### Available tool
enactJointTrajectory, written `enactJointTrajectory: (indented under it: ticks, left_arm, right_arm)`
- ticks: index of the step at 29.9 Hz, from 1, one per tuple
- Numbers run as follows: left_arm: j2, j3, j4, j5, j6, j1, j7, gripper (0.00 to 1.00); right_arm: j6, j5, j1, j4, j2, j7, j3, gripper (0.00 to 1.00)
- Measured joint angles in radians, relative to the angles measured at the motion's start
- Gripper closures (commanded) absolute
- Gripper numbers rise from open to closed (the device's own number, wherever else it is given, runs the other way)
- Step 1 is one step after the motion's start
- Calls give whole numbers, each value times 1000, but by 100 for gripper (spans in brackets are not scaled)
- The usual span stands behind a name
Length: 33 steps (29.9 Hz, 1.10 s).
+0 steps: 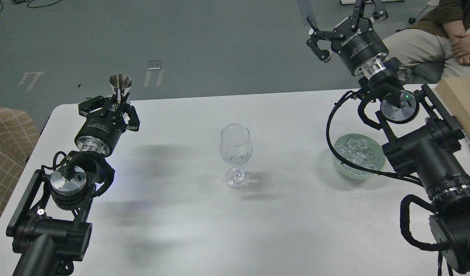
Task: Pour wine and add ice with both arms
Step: 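Turn the jigger upright and carry it back toward the table edge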
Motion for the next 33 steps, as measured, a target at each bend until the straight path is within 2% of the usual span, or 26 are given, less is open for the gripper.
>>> enactJointTrajectory:
  ticks: [14,26,33]
  left_arm:
    - [-23,-105,118,-129,-47,8,6,99]
    - [-23,-109,260,-182,-205,10,10,97]
    - [-23,-109,296,-183,-271,12,14,95]
  right_arm:
    - [0,0,0,1,0,0,0,0]
    - [0,0,0,1,6,0,0,0]
    - [0,0,1,1,12,0,0,0]
